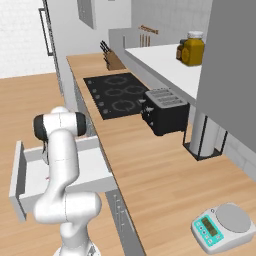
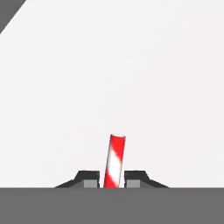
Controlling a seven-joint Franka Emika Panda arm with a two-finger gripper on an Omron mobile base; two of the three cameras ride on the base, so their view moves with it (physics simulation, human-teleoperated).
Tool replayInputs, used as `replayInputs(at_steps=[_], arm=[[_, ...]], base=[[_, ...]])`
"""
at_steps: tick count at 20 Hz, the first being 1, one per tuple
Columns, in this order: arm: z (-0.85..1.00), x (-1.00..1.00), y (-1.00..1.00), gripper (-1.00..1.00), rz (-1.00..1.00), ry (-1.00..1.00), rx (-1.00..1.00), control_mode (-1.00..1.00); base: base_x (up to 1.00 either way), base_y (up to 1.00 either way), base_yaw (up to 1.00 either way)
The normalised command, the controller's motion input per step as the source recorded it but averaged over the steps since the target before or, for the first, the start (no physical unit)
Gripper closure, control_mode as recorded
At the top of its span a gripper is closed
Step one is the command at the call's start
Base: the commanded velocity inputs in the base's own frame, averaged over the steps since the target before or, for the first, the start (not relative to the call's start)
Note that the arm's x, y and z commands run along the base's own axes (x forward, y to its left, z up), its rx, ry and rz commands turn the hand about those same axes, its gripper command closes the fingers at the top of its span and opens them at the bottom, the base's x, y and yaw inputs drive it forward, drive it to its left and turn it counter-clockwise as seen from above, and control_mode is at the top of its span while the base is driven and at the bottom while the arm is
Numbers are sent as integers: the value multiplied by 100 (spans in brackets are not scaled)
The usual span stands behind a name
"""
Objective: Take a straw from the drawer in front and place it inside the glass cup on the dining counter.
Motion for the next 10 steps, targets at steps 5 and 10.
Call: replayInputs(at_steps=[5,10], arm=[[96,-47,-40,100,0,-11,13,-100],[100,-24,-52,100,0,0,32,-100]], base=[[0,0,0],[0,0,0]])
